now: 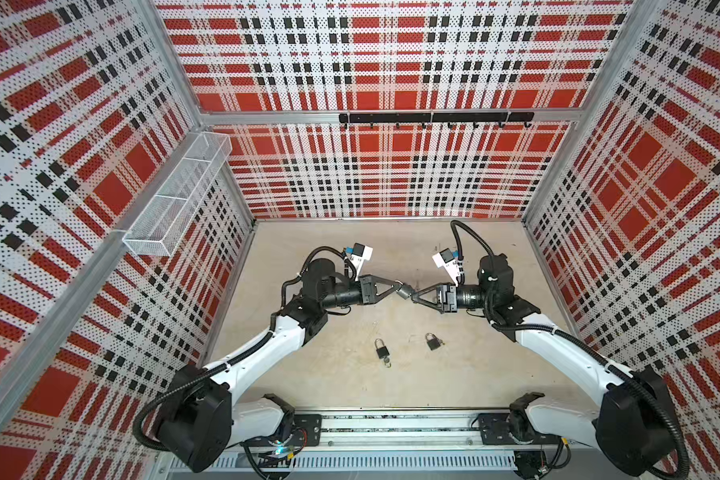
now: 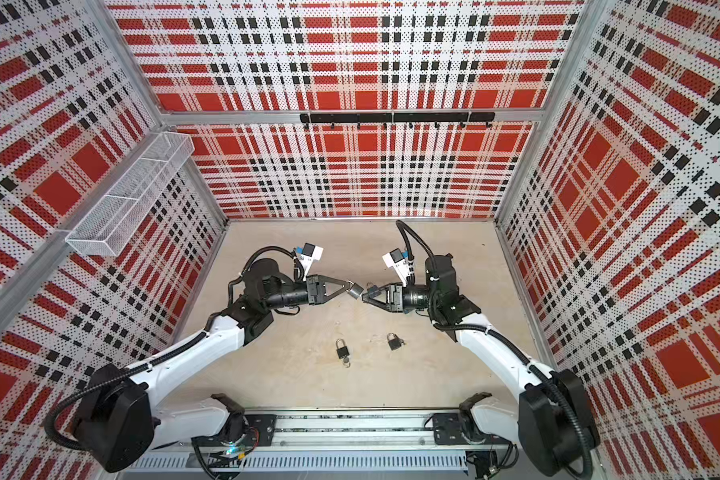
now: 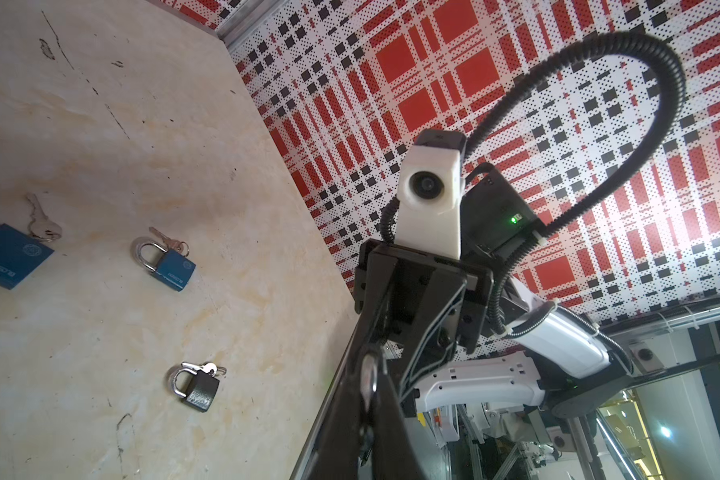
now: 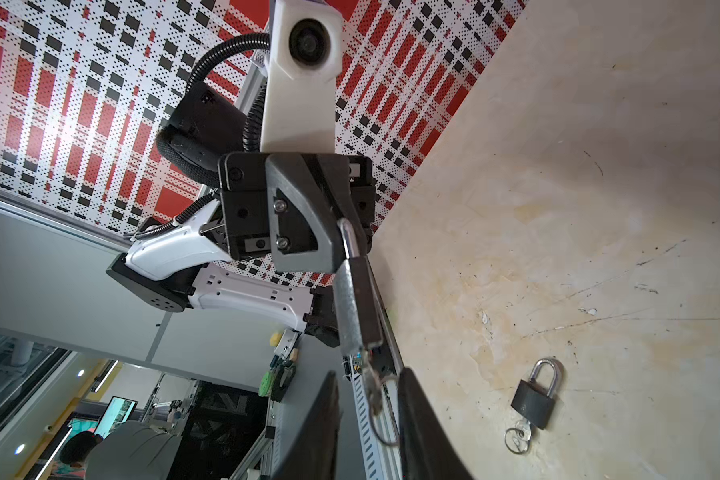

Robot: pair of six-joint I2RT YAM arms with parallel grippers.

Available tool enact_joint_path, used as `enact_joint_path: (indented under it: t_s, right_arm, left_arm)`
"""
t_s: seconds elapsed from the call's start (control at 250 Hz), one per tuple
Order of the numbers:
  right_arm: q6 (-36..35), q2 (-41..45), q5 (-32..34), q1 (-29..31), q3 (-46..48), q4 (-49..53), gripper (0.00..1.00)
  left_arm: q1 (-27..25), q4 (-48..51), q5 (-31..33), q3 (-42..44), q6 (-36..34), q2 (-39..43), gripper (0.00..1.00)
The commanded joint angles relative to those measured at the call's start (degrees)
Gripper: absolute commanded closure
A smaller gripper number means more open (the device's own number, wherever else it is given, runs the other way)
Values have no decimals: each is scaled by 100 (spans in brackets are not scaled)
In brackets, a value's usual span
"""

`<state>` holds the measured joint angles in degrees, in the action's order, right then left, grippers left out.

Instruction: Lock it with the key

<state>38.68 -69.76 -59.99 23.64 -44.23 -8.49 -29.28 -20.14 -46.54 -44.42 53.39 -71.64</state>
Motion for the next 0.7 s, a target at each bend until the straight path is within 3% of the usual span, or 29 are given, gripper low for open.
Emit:
enact_joint_path:
  t_s: [0.0, 0.164, 0.696]
  right_arm:
    - [-10, -64, -76, -18, 48, -310, 80]
    - [140, -117, -110, -24, 73, -501, 100]
    - [272, 32, -105, -19, 343, -668, 100]
  left_arm:
    - [27, -352, -79, -189, 119, -36, 100]
    - [28, -410, -84, -172, 145, -64, 100]
    - [407, -1308, -160, 19, 752, -203, 100]
